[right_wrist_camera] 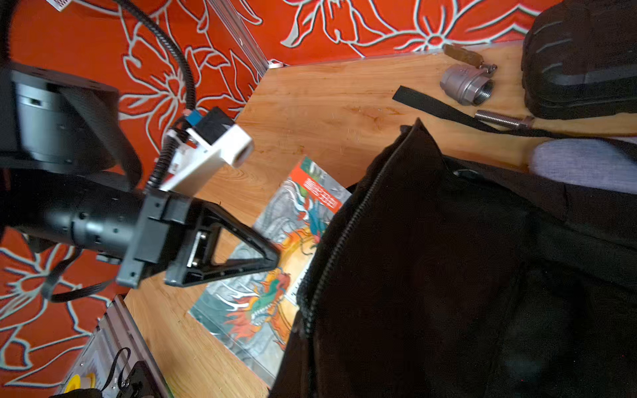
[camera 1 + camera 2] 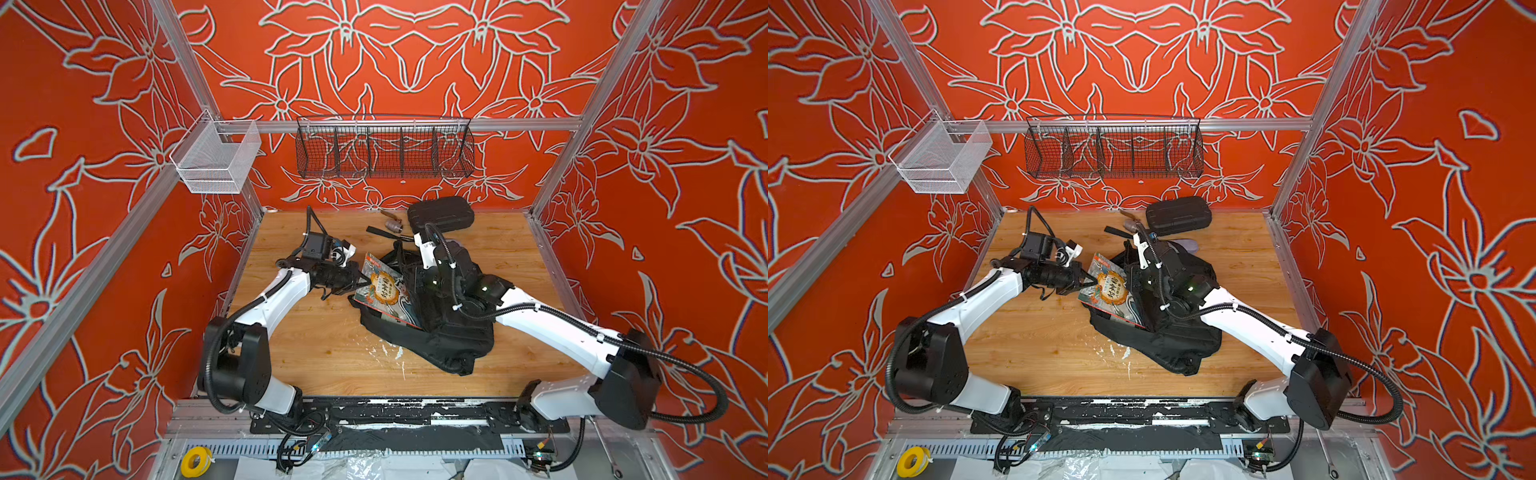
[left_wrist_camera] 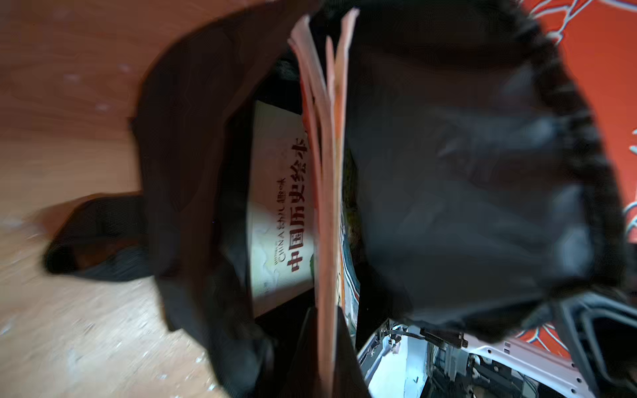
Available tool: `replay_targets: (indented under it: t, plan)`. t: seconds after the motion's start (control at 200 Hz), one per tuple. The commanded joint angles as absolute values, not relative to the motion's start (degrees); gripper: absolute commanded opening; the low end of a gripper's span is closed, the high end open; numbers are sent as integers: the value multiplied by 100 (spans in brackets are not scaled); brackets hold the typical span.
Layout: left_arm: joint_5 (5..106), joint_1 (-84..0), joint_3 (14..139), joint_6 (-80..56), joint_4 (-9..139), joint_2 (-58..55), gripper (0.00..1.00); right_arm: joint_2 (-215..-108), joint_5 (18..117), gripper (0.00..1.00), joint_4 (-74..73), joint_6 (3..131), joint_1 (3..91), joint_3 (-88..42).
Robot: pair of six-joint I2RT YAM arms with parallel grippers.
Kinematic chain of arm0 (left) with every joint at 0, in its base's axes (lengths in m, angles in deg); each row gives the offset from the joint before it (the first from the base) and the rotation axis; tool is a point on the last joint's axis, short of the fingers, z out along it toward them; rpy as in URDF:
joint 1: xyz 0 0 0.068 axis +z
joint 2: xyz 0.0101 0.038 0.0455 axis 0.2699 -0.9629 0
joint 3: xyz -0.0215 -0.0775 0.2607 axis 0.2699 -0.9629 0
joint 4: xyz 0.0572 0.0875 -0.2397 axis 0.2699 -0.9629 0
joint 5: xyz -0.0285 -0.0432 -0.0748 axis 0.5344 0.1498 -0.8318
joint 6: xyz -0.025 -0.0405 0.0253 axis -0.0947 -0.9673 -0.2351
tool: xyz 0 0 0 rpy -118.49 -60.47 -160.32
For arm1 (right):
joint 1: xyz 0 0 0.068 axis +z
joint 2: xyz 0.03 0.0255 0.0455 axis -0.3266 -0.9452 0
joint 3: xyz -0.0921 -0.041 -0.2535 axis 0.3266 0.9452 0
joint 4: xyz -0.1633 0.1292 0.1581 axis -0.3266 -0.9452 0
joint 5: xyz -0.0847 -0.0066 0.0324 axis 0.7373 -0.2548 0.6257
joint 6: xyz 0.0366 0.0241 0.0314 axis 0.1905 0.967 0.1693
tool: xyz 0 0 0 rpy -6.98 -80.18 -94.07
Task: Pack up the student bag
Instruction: 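Lower the blue-orange book into the backpack opening with the left gripper, then open the left gripper and withdraw it while right gripper moves to the zipper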
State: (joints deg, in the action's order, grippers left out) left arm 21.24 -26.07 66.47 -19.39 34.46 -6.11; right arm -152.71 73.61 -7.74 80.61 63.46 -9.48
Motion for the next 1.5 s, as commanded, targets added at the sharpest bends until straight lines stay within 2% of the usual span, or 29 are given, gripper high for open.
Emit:
replay_targets:
  t: [0.0,0.265,0.46,0.751,0.841,0.896,0.966,1.026,1.071,1.281,1.496]
  plan:
    - [2005,-2860,6688,-2227,4028,-821,0,-15257,7247,0,-219,8152,6379,-894]
    - [2587,-3554,6811,-2597,4711,-1547,0,-15452,7145,0,-126,8264,6378,-877]
    - [2856,-3660,6396,-3141,5758,-1625,0,-15518,7118,0,-108,8349,6376,-829]
    - [2985,-3919,6108,-3539,6414,-1881,0,-15610,7052,0,-50,8333,6375,-867]
    - [3001,-3931,6289,-3352,6089,-1936,0,-15614,7061,0,-110,8304,6375,-885]
    - [3107,-3931,6440,-3102,5695,-1880,16,-15620,7029,0,-113,8280,6379,-869]
    - [3263,-3930,6633,-2799,5231,-1737,46,-15632,7019,0,-122,8279,6380,-843]
    - [3614,-3930,6871,-2572,4619,-1592,64,-15641,7017,0,-134,8247,6379,-824]
    - [4043,-3924,7035,-2432,4125,-1436,73,-15655,7017,0,-140,8222,6378,-815]
    - [5166,-3739,6982,-2239,3389,-208,84,-15850,6829,0,-149,7976,6378,-934]
    - [5714,-3492,6917,-1995,2792,682,84,-16401,6449,0,-370,7828,6373,-1265]
